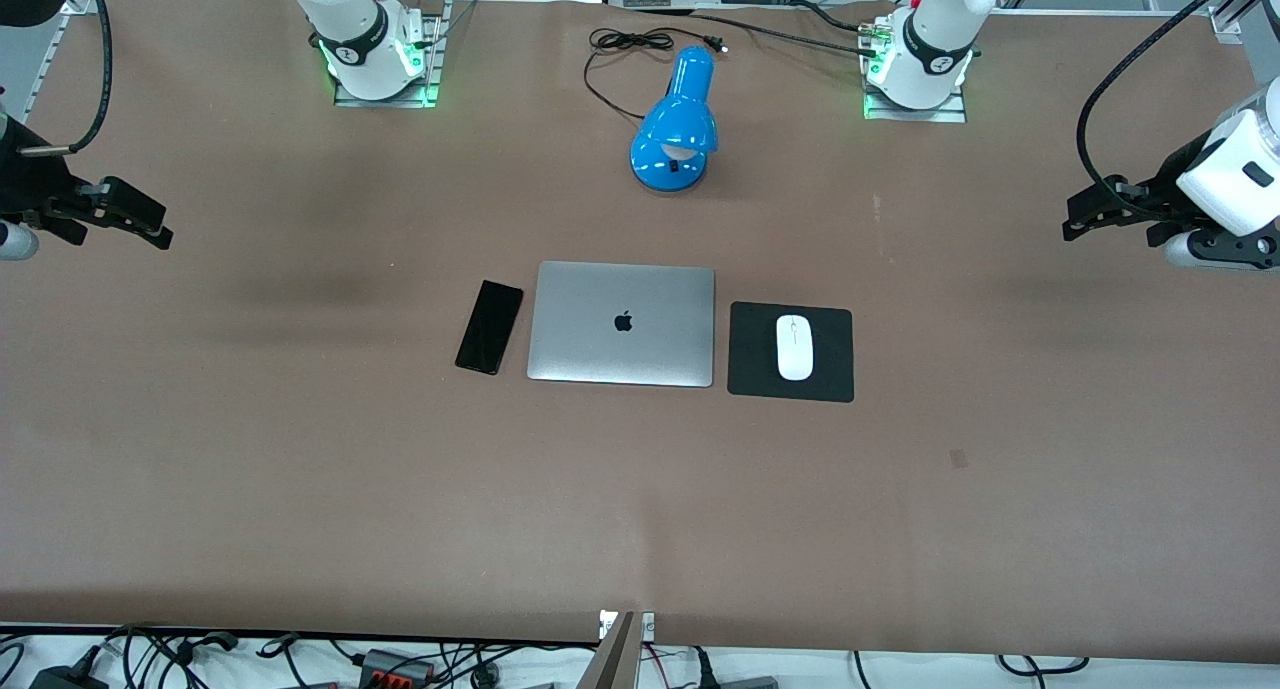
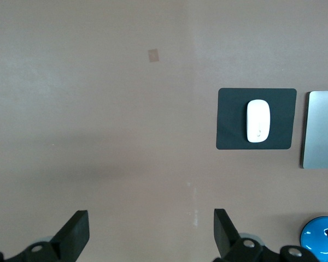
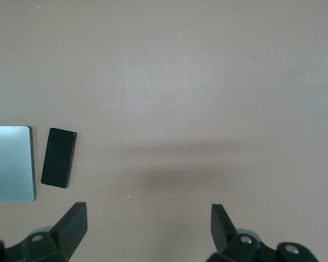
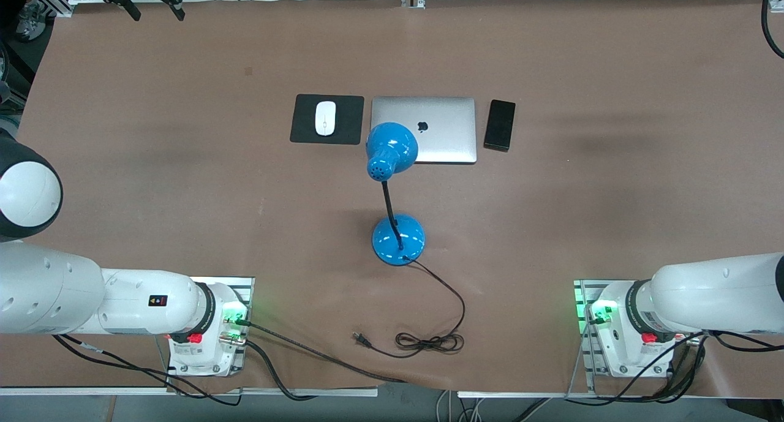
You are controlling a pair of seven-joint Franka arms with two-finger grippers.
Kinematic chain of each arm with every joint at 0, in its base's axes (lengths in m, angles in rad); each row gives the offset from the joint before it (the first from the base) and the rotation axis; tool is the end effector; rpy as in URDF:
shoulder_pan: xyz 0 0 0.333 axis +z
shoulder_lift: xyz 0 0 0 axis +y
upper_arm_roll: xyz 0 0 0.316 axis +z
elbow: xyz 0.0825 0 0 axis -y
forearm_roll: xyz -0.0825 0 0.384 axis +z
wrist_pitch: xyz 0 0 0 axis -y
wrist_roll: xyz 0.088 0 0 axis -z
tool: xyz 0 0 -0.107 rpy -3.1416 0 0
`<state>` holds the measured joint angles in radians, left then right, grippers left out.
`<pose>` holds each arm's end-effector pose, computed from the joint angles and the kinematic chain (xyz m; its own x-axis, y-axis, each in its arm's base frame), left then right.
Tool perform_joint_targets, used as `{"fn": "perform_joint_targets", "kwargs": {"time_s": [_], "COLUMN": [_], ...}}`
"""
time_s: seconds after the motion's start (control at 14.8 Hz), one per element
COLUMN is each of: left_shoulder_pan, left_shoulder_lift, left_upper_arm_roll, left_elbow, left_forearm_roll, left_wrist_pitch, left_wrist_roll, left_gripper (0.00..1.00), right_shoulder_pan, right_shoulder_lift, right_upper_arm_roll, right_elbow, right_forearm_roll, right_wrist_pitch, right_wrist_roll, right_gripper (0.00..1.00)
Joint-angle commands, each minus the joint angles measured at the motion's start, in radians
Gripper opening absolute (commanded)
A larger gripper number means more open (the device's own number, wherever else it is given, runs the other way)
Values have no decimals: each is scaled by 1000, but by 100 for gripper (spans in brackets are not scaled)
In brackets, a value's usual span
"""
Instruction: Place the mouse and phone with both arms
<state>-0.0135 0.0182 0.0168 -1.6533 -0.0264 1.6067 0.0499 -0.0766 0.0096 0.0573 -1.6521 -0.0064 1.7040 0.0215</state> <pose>0.5595 -0.0010 0.5785 0.9969 -0.0456 -0.0634 -0.0438 -0.9986 0.0292 0.5678 -0.0117 0.5923 0.9983 -0.0399 0.0424 -0.0402 -0.9992 0.0049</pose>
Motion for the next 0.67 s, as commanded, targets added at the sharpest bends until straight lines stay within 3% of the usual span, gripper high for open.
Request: {"fn": "perform_joint_targets", "kwargs": {"time_s": [0.0, 0.07, 0.61], "left_shoulder_pan": [0, 0, -2], "left_shoulder_lift": [12, 12, 12], "left_upper_arm_roll": [-5, -3, -3], "left_elbow": [35, 35, 37], "left_forearm_roll": [30, 30, 30], "left_wrist_pitch": [-16, -16, -16], "left_wrist_roll": [21, 21, 19], "left_gripper": [100, 100, 100], "right_shoulder_pan": [93, 118, 104], "right_shoulder_lift": [-2, -2, -11], "right_upper_arm_roll": [-100, -126, -128], "right_elbow": [-2, -2, -26], "right_forearm_roll": [17, 16, 22], "right_wrist_pitch": [14, 13, 15], "right_wrist_roll": [-11, -18, -23], "right_gripper": [100, 100, 100]}}
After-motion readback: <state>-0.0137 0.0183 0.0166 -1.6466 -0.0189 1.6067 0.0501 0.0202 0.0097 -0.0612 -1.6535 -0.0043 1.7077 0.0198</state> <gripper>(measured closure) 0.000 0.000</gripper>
